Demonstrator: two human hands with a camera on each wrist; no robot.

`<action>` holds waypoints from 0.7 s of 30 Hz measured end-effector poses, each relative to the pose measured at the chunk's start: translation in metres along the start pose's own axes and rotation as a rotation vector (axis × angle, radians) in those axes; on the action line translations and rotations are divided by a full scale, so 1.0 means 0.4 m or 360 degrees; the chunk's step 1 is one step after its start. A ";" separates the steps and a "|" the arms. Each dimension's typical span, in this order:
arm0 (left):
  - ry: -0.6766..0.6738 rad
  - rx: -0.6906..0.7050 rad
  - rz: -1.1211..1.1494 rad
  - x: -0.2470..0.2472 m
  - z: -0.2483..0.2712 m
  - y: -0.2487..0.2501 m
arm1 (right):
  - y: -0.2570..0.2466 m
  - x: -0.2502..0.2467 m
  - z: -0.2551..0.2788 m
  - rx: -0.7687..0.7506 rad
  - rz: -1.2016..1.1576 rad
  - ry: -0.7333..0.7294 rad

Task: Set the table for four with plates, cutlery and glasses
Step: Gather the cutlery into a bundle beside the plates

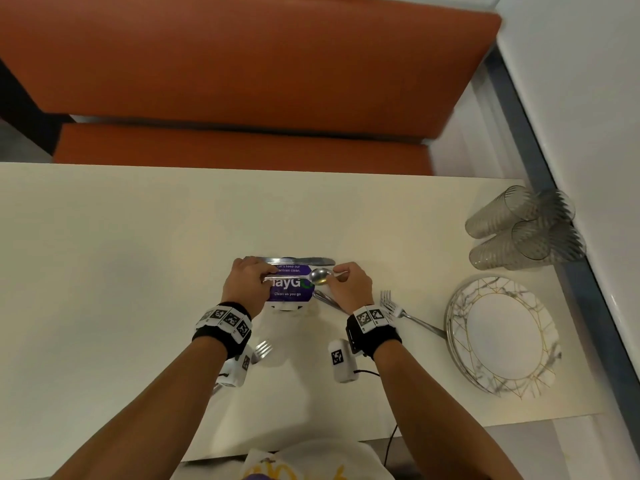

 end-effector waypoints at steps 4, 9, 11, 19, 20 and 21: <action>0.0086 0.0016 0.0072 -0.037 0.024 -0.008 | -0.007 -0.027 0.035 -0.0044 -0.0102 0.0181; 0.0300 0.0042 0.0134 -0.069 0.081 -0.035 | -0.029 -0.011 0.116 -0.0373 -0.0118 0.0269; 0.0287 0.0001 0.0177 -0.067 0.104 -0.053 | -0.038 0.018 0.161 -0.0516 -0.0100 0.0209; 0.0057 -0.0131 0.0299 -0.040 0.222 -0.118 | 0.011 0.196 0.330 -0.0656 0.0552 -0.0374; 0.0044 -0.0136 0.0305 -0.041 0.232 -0.120 | 0.012 0.205 0.341 -0.0684 0.0606 -0.0384; 0.0028 -0.0151 0.0315 -0.041 0.240 -0.123 | 0.013 0.210 0.350 -0.0700 0.0634 -0.0397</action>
Point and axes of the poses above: each hand's wrist, its own z-axis away from the middle knuckle, its own x-axis out of the palm, y = z × x, the point moved 5 cm from there along -z, towards the middle knuckle, and after that the axes turned 10 degrees about y, right-handed, at the moved point
